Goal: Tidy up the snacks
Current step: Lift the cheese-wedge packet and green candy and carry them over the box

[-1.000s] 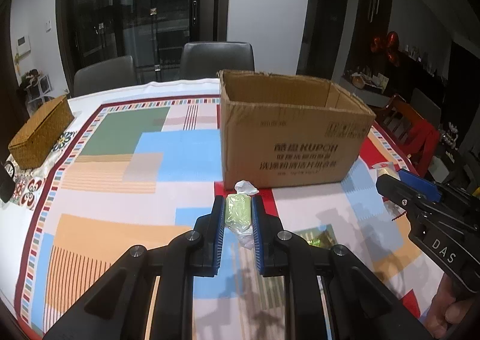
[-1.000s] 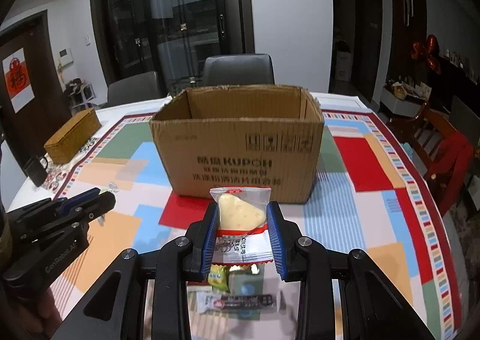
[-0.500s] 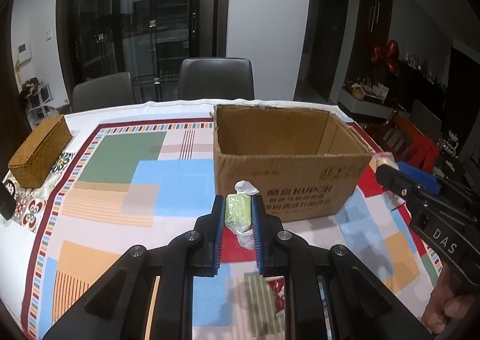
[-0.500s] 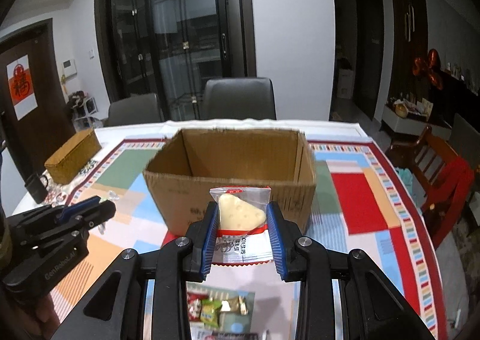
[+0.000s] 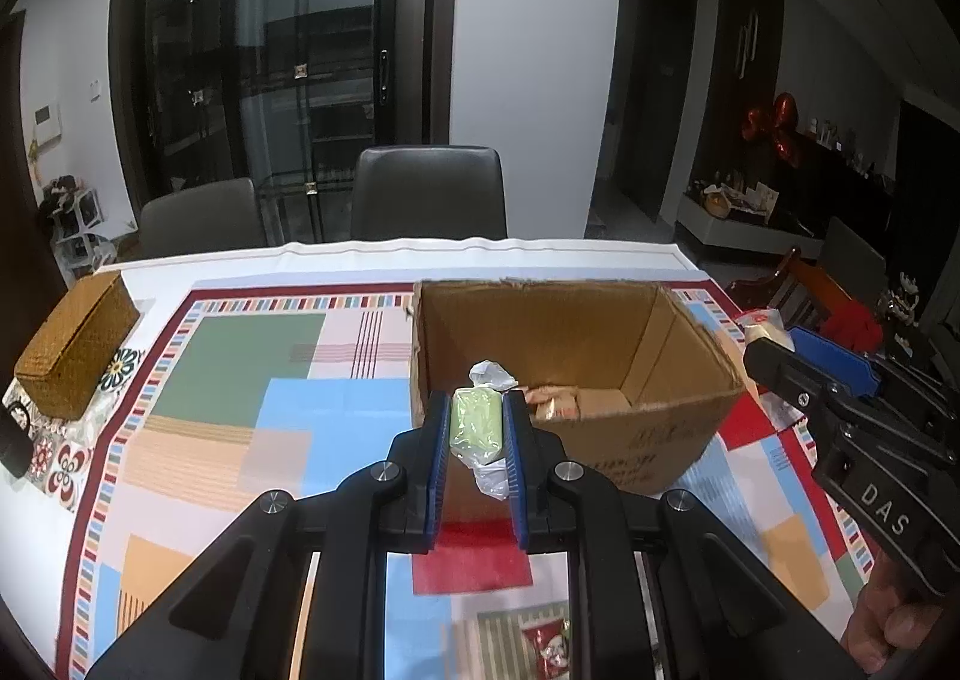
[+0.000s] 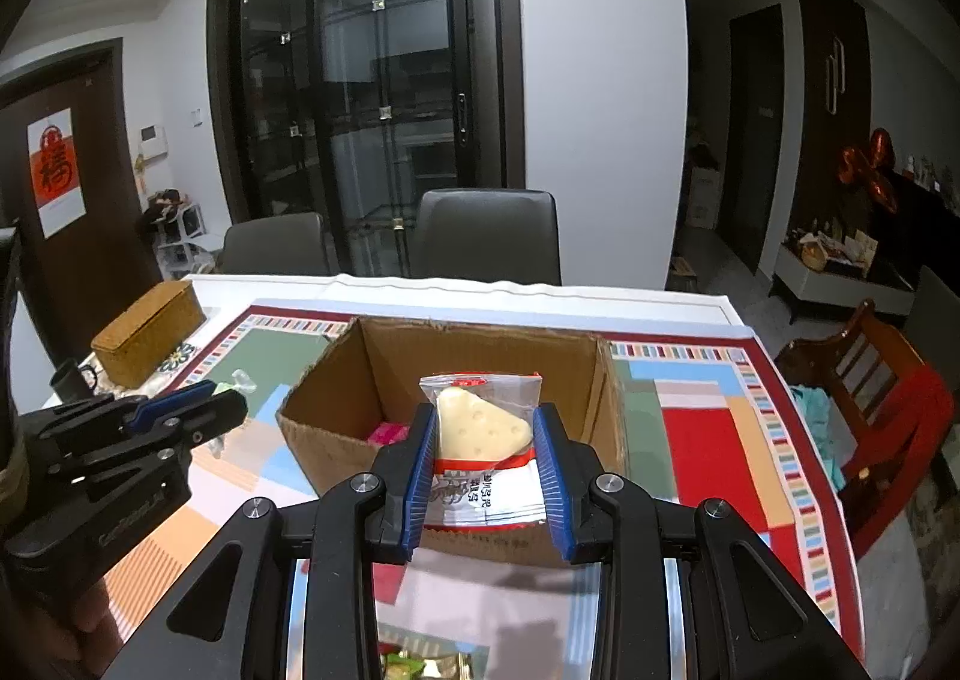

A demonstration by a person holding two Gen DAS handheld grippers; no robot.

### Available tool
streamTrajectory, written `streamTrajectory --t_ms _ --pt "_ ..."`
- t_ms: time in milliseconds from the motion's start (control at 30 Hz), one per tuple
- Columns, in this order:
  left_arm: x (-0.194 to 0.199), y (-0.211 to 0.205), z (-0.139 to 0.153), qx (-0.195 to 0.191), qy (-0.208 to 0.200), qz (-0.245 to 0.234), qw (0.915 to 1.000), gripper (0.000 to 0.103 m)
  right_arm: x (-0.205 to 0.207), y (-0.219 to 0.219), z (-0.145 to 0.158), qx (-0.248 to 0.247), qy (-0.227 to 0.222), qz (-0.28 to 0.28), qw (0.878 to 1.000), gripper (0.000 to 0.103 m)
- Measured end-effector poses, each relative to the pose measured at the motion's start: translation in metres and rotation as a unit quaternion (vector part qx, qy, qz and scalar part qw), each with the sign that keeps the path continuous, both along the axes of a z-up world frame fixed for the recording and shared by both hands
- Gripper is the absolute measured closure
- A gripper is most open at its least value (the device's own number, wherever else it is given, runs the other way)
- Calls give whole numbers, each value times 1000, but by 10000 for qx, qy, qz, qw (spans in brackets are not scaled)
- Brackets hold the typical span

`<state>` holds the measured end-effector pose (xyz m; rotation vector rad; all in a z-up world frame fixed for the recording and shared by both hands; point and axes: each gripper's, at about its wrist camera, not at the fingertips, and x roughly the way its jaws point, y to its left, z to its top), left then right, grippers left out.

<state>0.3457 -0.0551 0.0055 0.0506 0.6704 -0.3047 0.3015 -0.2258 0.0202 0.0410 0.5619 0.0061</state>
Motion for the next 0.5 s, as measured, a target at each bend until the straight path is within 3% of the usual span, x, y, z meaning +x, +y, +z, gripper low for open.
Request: streamTrajectory --t_ms 500 --pt "39 -1 -1 44 7 95 9999 85 38 2 6 -61 39 225 9997 69"
